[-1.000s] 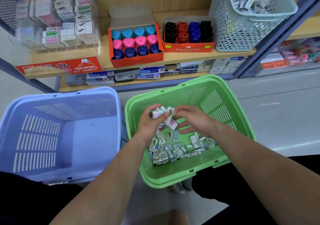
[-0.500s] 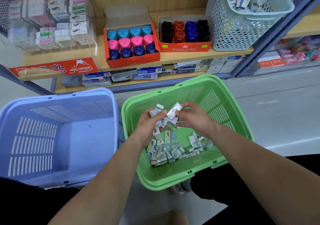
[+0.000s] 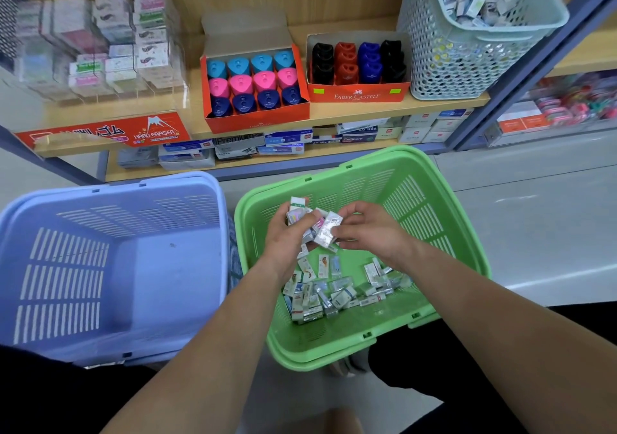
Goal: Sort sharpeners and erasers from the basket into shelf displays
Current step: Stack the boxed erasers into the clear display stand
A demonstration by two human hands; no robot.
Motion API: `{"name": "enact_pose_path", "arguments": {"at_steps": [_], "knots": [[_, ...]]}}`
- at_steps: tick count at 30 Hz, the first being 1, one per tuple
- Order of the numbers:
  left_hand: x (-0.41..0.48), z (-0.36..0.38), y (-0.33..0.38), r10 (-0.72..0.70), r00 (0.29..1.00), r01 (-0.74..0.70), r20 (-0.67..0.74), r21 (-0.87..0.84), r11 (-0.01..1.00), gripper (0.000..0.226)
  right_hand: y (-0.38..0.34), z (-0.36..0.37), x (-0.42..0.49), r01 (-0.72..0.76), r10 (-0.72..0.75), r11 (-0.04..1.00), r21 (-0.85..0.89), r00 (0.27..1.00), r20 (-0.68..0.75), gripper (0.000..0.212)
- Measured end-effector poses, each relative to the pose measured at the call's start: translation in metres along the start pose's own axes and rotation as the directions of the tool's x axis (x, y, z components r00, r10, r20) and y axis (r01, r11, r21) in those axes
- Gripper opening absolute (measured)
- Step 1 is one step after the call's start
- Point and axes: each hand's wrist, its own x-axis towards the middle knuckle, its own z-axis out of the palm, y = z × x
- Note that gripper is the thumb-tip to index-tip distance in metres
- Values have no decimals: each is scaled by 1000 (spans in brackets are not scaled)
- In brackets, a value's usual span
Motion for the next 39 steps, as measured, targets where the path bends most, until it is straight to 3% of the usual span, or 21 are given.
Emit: {"name": "enact_pose_path", "arguments": {"at_steps": [6, 12, 17, 21, 24, 34, 39], "knots": [[-1, 0, 5, -10, 998, 8, 61, 26, 1000, 35, -1, 2, -1, 12, -8, 998, 60, 998, -62, 27], [-2, -1, 6, -9, 999, 6, 34, 73, 997, 32, -2, 4, -3, 0, 0, 1000, 25, 999, -33, 24], [-6, -2, 28, 27, 1000, -27, -1, 190, 981, 59, -21, -1, -10, 23, -14, 983, 184, 999, -49, 26], [-12, -5, 67, 85, 996, -90, 32, 216, 972, 30, -42, 5, -17, 149, -126, 962, 227, 986, -113, 20], [-25, -14, 106, 143, 987, -159, 76, 302, 940, 30, -62, 15, -24, 224, -195, 940, 258, 971, -136, 22], [-73, -117, 227, 314, 948, -304, 41, 398, 866, 27, -168, 95, -10, 406, -405, 914, 23, 914, -14, 20], [-80, -174, 262, 389, 921, -341, 4, 490, 802, 25, -217, 146, 37, 422, -421, 907, -8, 907, 20, 23]]}}
